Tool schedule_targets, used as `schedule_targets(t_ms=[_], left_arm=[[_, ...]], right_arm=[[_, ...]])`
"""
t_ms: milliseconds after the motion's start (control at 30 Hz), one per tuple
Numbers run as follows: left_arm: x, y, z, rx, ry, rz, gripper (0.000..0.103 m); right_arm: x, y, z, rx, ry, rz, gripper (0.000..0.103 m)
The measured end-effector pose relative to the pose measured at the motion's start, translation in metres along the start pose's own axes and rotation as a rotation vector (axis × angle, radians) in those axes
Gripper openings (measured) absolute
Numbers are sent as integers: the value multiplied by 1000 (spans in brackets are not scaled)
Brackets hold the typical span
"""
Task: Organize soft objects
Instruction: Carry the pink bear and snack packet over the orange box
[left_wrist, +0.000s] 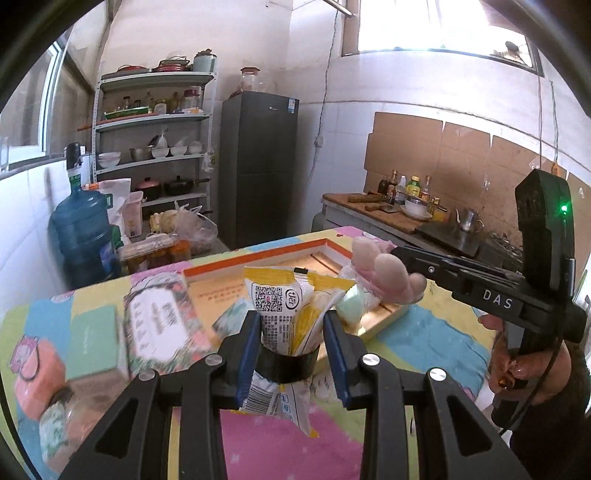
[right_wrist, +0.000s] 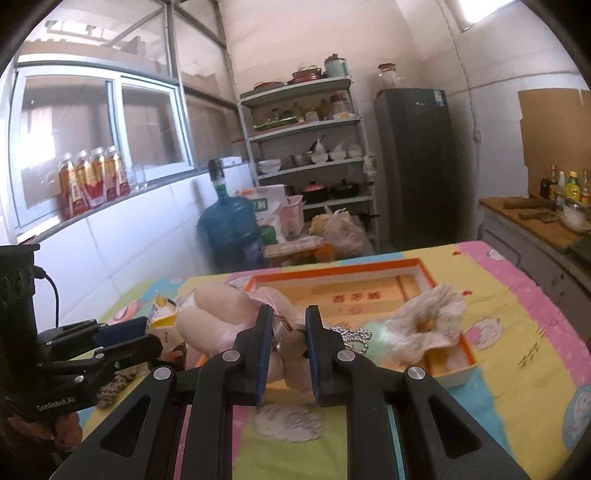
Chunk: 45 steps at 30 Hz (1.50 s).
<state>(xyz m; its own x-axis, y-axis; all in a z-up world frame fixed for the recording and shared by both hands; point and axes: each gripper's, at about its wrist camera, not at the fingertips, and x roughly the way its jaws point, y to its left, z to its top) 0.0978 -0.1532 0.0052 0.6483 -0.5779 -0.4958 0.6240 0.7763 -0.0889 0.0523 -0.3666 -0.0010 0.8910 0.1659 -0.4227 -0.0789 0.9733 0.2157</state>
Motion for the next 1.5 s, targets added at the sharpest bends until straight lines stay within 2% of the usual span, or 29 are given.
schedule_targets(t_ms=[333,733,933,1233,1500], left_arm=[[55,-14,31,-20,16,16,35],[119,-16,63,-61,53,50,35],[149,-12,70,-89,72,55,35],[196,4,70,-177,147,37,35],[218,10,63,-202,194,49,34]], right_arm=[[22,-47,24,-4,5,-37,18],[56,-77,53,-42,12,-46,18],[77,-96,66,-14,17,-49,18],[118,-109,61,-7,93,-69,18],[146,-121,51,-10,153,-92,18]])
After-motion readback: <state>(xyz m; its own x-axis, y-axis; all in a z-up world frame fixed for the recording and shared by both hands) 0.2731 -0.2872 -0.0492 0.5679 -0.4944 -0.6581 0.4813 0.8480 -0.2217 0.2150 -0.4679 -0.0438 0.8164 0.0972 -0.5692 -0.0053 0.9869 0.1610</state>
